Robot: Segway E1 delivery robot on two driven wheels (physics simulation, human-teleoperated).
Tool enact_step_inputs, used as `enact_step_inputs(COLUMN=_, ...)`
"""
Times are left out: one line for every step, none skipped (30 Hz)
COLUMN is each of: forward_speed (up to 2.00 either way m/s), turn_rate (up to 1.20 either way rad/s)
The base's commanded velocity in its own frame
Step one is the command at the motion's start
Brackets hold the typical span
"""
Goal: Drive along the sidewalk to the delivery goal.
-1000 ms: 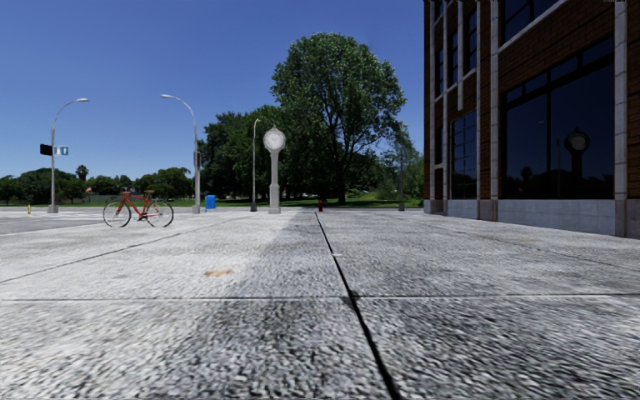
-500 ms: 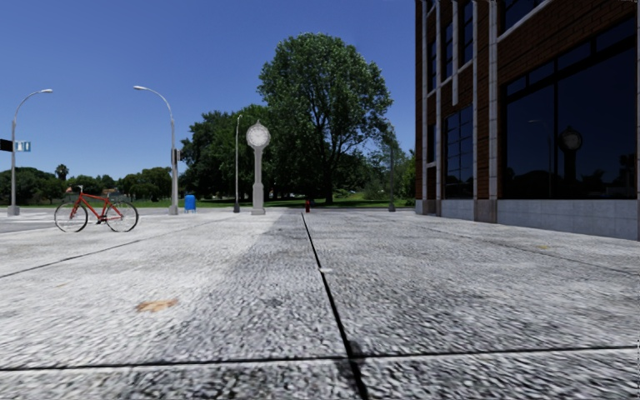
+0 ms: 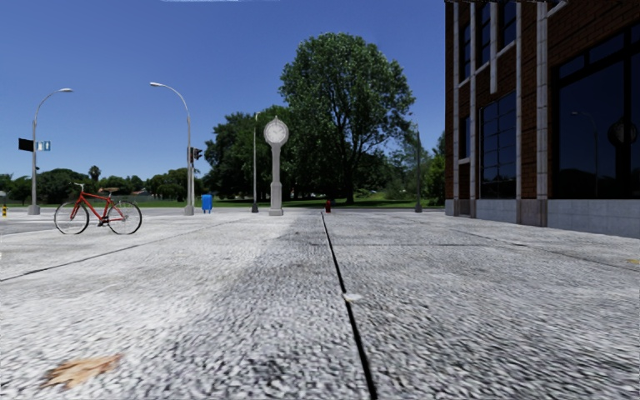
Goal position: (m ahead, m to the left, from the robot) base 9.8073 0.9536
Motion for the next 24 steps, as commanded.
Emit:
enact_step_inputs(forward_speed=2.00, turn_rate=0.19)
enact_step_inputs(forward_speed=2.00, turn_rate=0.33)
enact_step_inputs(forward_speed=2.00, turn_rate=0.44)
enact_step_inputs(forward_speed=2.00, turn_rate=0.44)
enact_step_inputs(forward_speed=2.00, turn_rate=0.47)
enact_step_inputs(forward_speed=2.00, turn_rate=0.48)
enact_step_inputs(forward_speed=2.00, turn_rate=0.48)
enact_step_inputs(forward_speed=2.00, turn_rate=0.46)
enact_step_inputs(forward_speed=2.00, turn_rate=0.28)
enact_step_inputs(forward_speed=2.00, turn_rate=0.00)
enact_step_inputs(forward_speed=2.00, turn_rate=0.00)
enact_step_inputs(forward_speed=2.00, turn_rate=0.00)
enact_step_inputs(forward_speed=2.00, turn_rate=0.00)
enact_step_inputs(forward_speed=2.00, turn_rate=0.00)
enact_step_inputs(forward_speed=2.00, turn_rate=0.00)
enact_step_inputs(forward_speed=2.00, turn_rate=0.00)
enact_step_inputs(forward_speed=2.00, turn_rate=0.00)
enact_step_inputs(forward_speed=2.00, turn_rate=0.00)
enact_step_inputs(forward_speed=2.00, turn_rate=0.00)
enact_step_inputs(forward_speed=2.00, turn_rate=0.00)
enact_step_inputs(forward_speed=2.00, turn_rate=0.00)
enact_step_inputs(forward_speed=2.00, turn_rate=0.00)
enact_step_inputs(forward_speed=2.00, turn_rate=0.00)
enact_step_inputs(forward_speed=2.00, turn_rate=0.00)
